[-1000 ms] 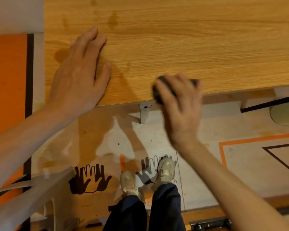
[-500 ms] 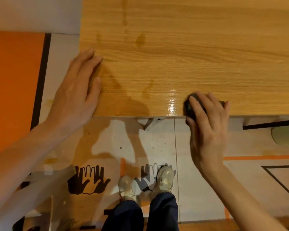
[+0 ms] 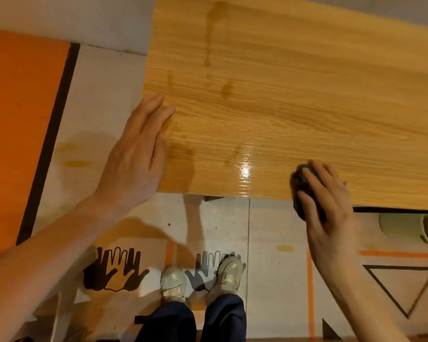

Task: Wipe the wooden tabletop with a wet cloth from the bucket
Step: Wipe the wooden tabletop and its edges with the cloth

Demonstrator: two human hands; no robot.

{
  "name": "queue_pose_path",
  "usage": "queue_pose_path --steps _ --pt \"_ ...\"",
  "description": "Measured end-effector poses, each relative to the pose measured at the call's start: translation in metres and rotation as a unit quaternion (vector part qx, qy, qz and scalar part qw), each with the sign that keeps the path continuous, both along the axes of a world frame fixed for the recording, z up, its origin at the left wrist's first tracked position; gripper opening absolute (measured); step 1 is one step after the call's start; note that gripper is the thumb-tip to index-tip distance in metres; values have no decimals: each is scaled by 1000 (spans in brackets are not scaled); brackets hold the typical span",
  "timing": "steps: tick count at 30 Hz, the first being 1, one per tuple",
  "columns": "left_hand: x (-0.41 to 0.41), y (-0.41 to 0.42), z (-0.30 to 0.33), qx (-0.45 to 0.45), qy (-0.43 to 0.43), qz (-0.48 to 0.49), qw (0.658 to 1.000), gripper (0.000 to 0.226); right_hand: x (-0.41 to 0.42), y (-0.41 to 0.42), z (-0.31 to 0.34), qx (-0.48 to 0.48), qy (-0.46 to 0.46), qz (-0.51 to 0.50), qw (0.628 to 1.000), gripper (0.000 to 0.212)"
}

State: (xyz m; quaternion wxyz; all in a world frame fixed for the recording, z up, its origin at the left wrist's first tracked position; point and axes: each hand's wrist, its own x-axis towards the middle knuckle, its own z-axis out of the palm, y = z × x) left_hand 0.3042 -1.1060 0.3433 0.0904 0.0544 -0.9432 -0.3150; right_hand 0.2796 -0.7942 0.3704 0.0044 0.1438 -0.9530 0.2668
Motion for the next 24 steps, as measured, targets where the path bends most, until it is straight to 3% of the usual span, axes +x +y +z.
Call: queue_pose_path --steps 3,7,10,12,14,17,21,24 --pt "-1 1 2 15 0 4 1000 44 12 -61 -4 6 22 -58 998 40" --pt "-2 1 5 1 2 4 1000 44 23 -156 -9 9 38 81 996 40" --pt "-3 2 5 -3 -7 1 1000 45 8 -130 -4 43 19 169 984 42" --pt "-3 3 5 4 -12 -2 1000 48 -9 -80 -1 47 -5 128 991 44" --pt "-3 3 4 17 -13 1 1000 49 -29 -34 5 33 -34 13 999 46" --pt "-3 3 3 16 -12 -3 1000 49 -37 -41 5 19 -34 -96 995 46" --pt "-3 2 0 13 -18 0 1000 49 -14 -148 -9 27 22 17 999 39" --pt "-5 0 -1 17 -32 11 999 52 -13 -191 -13 14 14 118 993 43"
